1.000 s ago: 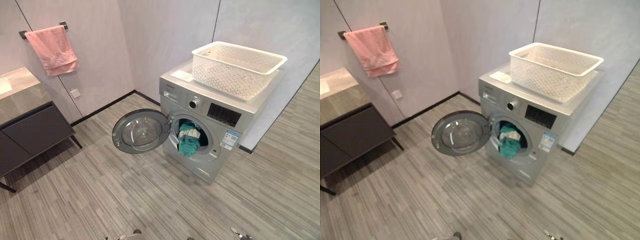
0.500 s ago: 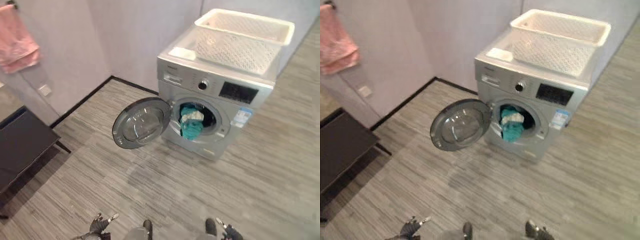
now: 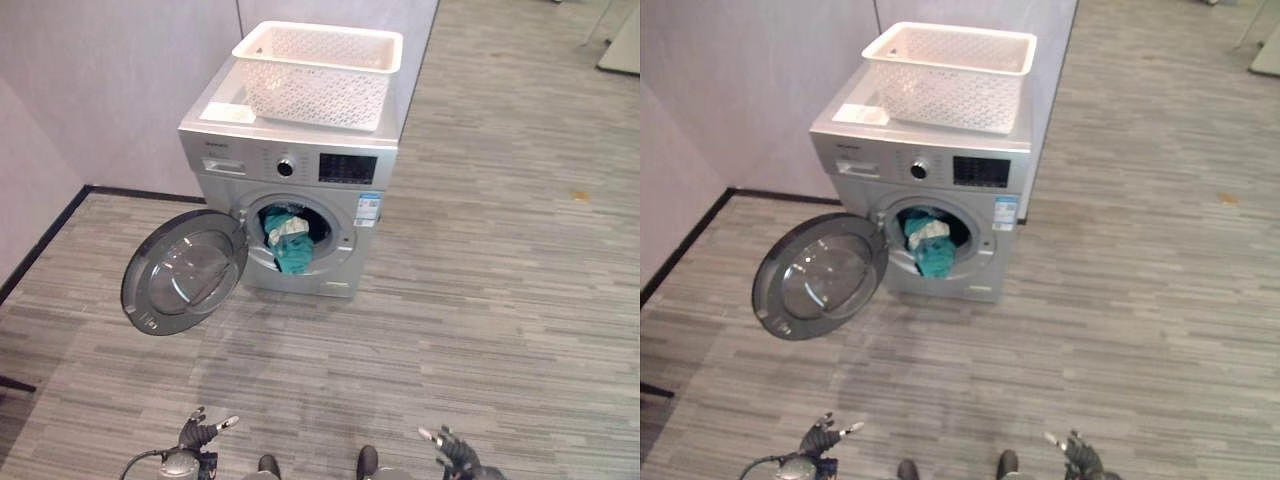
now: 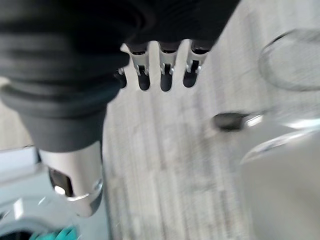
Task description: Grab the laundry basket,head to the washer,open it,put in the laundry and shut it.
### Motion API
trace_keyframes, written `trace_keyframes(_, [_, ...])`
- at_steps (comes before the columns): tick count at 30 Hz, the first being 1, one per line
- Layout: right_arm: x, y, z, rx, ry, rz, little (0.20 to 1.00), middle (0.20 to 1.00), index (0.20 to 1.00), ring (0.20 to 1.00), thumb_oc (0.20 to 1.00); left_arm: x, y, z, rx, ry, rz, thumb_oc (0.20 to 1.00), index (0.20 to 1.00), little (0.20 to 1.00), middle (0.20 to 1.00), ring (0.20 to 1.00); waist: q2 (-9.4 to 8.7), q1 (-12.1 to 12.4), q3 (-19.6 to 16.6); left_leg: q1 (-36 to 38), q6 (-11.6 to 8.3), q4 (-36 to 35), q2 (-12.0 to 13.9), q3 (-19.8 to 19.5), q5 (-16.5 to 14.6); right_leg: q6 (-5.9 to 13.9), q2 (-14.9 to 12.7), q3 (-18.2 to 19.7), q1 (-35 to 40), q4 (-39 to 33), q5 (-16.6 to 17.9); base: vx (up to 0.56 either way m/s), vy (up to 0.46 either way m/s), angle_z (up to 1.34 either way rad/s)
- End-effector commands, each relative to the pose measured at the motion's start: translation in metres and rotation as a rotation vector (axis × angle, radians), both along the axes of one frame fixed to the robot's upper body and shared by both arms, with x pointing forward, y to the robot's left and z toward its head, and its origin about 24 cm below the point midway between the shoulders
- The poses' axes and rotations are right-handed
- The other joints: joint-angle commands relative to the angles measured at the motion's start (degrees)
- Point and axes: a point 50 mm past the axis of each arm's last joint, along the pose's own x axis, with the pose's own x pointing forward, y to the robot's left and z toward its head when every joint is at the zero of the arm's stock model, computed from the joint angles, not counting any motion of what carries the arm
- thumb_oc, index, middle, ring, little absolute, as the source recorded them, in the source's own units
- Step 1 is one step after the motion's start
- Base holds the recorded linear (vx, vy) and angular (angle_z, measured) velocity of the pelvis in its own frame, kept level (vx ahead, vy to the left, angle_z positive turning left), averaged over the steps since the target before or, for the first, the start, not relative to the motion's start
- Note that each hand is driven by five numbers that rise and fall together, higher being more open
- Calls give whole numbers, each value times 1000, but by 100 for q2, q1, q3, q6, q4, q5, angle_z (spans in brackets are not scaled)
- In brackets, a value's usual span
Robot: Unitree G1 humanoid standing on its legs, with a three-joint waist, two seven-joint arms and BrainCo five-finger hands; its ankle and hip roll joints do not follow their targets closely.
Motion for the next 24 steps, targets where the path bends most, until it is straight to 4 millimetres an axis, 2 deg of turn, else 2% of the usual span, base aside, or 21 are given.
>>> trace_keyframes(1, [15,2,7,8,-71,23,1000,1000,1000,1000,1000,-6,0,0,-11,-28,41,1000,1000,1000,1000,1000,-11,169,237,-143,-38,1303,-154,-786,-378,-107,252,283,-42,-21,-408,98,-135,3])
trace_keyframes(3, [2,2,1,4,-19,1,1000,1000,1000,1000,1000,-11,-6,-4,-25,-10,43,1000,1000,1000,1000,1000,-19,172,103,111,15,513,-75,-891,-421,-116,316,264,81,-58,-535,181,-51,-21])
trace_keyframes(5, [0,-3,1,-11,-13,-22,1000,1000,1000,1000,1000,-11,-13,-6,-39,-5,25,1000,1000,1000,1000,1000,5,147,2,172,-20,-164,68,-819,-282,-96,278,165,131,-90,-604,139,27,-24])
trace_keyframes(7, [6,-8,4,-27,-35,-31,1000,1000,1000,1000,1000,-12,-17,-7,-45,7,4,1000,1000,1000,1000,1000,-17,156,-50,26,-14,-594,-9,-867,-213,-74,253,85,227,-140,-702,148,39,38])
trace_keyframes(8, [10,-10,6,-42,-43,-23,1000,1000,1000,1000,1000,-15,-17,-8,-47,15,6,1000,1000,1000,1000,1000,-12,236,-22,-259,-65,-788,-232,-1154,-26,-87,302,118,352,-137,-799,156,26,71])
trace_keyframes(9, [10,-10,6,-42,-43,-23,1000,1000,1000,1000,1000,-15,-16,-8,-47,15,6,1000,1000,1000,1000,1000,-12,225,-38,-280,-64,-792,-235,-1165,-16,-87,300,107,335,-138,-795,275,58,55])
trace_keyframes(10, [17,-11,8,-55,-60,-8,1000,1000,1000,1000,1000,-20,-14,-10,-46,30,18,1000,1000,1000,1000,1000,34,337,-23,-596,-95,-1069,-364,-1453,236,-107,372,176,495,-93,-928,167,40,8])
trace_keyframes(12, [20,-10,9,-58,-69,-3,1000,1000,1000,1000,1000,-21,-13,-10,-47,36,25,1000,1000,1000,1000,1000,32,392,1,-746,-90,-1184,-405,-1542,286,-109,382,215,591,-62,-1012,232,56,-37])
trace_keyframes(15, [34,-8,14,-51,-114,-3,1000,1000,1000,1000,1000,-30,-6,-12,-40,58,66,1000,1000,1000,1000,1000,41,570,12,-1074,-109,-1598,-382,-1570,451,-63,400,385,948,-38,-1217,306,95,24])
trace_keyframes(18, [40,-7,17,-47,-133,-4,1000,1000,1000,1000,1000,-37,-3,-13,-36,75,91,1000,1000,1000,1000,1000,33,694,1,-1159,-123,-1641,-364,-1620,534,-15,369,554,1214,-41,-1315,458,207,36])
trace_keyframes(19, [41,-1,15,-28,-133,12,1000,1000,1000,1000,1000,-50,0,-17,-33,113,111,1000,1000,1000,1000,1000,69,798,-171,-1004,-88,-1609,-340,-1619,673,86,277,660,1471,13,-1357,504,281,13])
trace_keyframes(21, [40,3,13,-26,-121,35,1000,1000,1000,1000,1000,-55,2,-18,-29,130,112,1000,1000,1000,1000,1000,11,897,-216,-1050,-11,-1172,-446,-1530,715,217,44,663,1493,298,-1264,552,346,-21])
trace_keyframes(22, [38,5,12,-19,-107,33,1000,1000,1000,1000,1000,-58,3,-19,-25,144,110,1000,1000,1000,1000,1000,-55,936,-272,-1022,68,-947,-543,-1403,578,362,-163,658,1470,486,-1013,559,415,-87])
trace_keyframes(23, [37,7,10,-10,-91,28,1000,1000,1000,1000,1000,-62,4,-20,-16,166,94,1000,1000,1000,1000,1000,-72,945,-329,-864,230,-843,-680,-1239,409,519,-440,624,1196,1057,-421,550,430,-94])
trace_keyframes(24, [36,7,9,-5,-93,17,1000,1000,1000,1000,1000,-63,2,-20,-16,171,73,1000,1000,1000,1000,1000,-88,931,-348,-766,313,-818,-781,-1150,314,571,-582,601,1091,1374,-54,365,306,-82])
